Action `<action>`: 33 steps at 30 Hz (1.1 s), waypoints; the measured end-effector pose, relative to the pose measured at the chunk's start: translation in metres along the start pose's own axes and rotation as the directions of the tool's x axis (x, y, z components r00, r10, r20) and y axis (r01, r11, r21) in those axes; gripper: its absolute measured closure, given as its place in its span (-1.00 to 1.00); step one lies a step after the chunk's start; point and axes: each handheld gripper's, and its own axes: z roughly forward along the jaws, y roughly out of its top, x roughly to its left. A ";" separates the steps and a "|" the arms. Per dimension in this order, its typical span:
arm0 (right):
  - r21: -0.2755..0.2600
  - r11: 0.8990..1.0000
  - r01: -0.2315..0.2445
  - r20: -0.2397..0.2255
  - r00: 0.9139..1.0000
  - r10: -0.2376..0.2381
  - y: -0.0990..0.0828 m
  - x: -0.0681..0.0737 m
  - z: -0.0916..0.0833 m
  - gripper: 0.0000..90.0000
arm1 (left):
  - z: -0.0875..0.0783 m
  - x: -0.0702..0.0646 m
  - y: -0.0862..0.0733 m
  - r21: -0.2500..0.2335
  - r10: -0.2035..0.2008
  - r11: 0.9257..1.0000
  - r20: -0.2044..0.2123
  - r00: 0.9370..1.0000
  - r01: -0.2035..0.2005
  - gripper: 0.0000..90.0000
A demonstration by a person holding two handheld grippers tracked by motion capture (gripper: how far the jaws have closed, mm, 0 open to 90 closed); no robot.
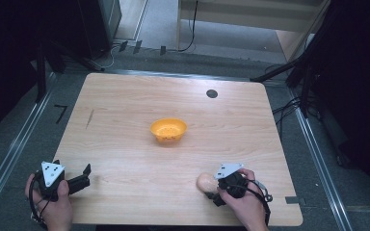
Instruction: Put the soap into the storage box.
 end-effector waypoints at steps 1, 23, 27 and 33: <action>0.000 1.000 0.001 0.001 1.000 -0.001 0.000 0.000 0.000 -0.46 | 0.000 0.000 0.000 0.000 0.000 1.000 0.000 1.000 0.000 -0.98; -0.002 1.000 0.001 0.030 1.000 -0.001 0.003 -0.001 0.000 -0.26 | 0.000 0.000 0.000 0.001 -0.001 1.000 0.004 1.000 0.001 -0.98; 0.000 1.000 0.002 0.027 1.000 -0.002 0.004 -0.002 -0.001 -0.25 | 0.000 0.000 0.000 0.001 -0.002 1.000 0.004 1.000 0.002 -0.98; -0.015 1.000 0.006 0.021 1.000 -0.006 0.007 -0.005 -0.007 -0.25 | 0.000 0.000 0.000 0.001 -0.002 1.000 0.003 1.000 0.002 -0.98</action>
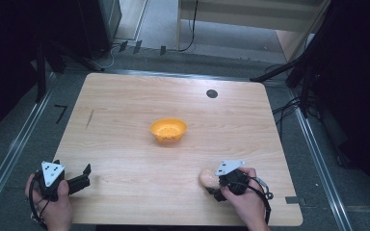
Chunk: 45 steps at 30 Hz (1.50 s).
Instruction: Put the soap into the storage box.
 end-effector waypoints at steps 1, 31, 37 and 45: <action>-0.001 1.000 0.004 0.003 1.000 -0.004 0.001 -0.001 -0.001 -0.25 | 0.000 0.000 0.000 -0.001 -0.001 1.000 0.000 1.000 0.001 -0.98; -0.025 0.997 0.078 -0.041 0.996 -0.079 0.034 -0.024 -0.016 -0.25 | 0.000 0.000 0.000 -0.001 0.000 1.000 0.003 1.000 0.000 -0.98; -0.035 0.995 0.095 -0.046 0.994 -0.096 0.046 -0.030 -0.020 -0.25 | 0.000 0.000 0.000 -0.001 0.001 1.000 0.003 1.000 -0.001 -0.98; -0.038 0.994 0.106 -0.052 0.993 -0.108 0.060 -0.038 -0.020 -0.25 | 0.000 0.000 0.000 -0.001 0.007 1.000 0.001 1.000 -0.007 -0.98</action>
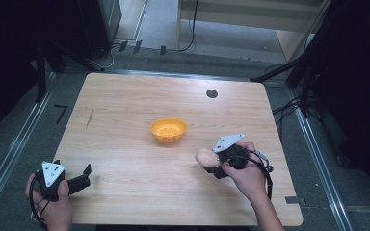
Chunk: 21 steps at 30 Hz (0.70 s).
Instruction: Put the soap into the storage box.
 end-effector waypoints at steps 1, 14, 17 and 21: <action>0.002 1.000 0.005 0.002 1.000 -0.005 0.001 -0.001 0.000 -0.25 | 0.000 0.000 0.000 -0.001 -0.001 1.000 0.002 1.000 0.001 -0.98; 0.004 0.999 0.033 -0.001 0.999 -0.033 0.018 -0.010 0.001 -0.25 | 0.000 0.000 0.000 -0.001 0.011 1.000 0.004 1.000 -0.011 -0.98; 0.000 0.999 0.038 -0.008 0.999 -0.038 0.022 -0.013 0.000 -0.25 | 0.000 -0.001 0.000 -0.003 0.012 1.000 0.004 1.000 -0.012 -0.98; 0.003 0.999 0.047 -0.002 0.999 -0.047 0.028 -0.016 0.000 -0.25 | 0.000 0.000 0.000 -0.002 0.012 1.000 0.006 1.000 -0.012 -0.98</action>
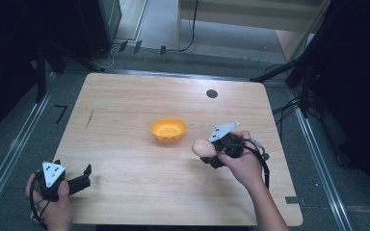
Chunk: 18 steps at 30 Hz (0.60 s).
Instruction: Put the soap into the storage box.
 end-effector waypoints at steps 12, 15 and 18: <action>0.002 0.999 0.038 -0.014 0.999 -0.038 0.019 -0.013 0.008 -0.25 | 0.000 0.000 0.000 -0.003 -0.005 1.000 -0.002 1.000 0.005 -0.98; 0.005 0.999 0.043 -0.019 0.999 -0.043 0.024 -0.015 0.009 -0.25 | 0.000 0.000 0.000 -0.003 -0.006 1.000 -0.004 1.000 0.006 -0.98; 0.011 0.999 0.052 -0.019 0.998 -0.052 0.029 -0.017 0.011 -0.25 | 0.000 0.000 0.000 -0.004 -0.006 1.000 -0.003 1.000 0.006 -0.98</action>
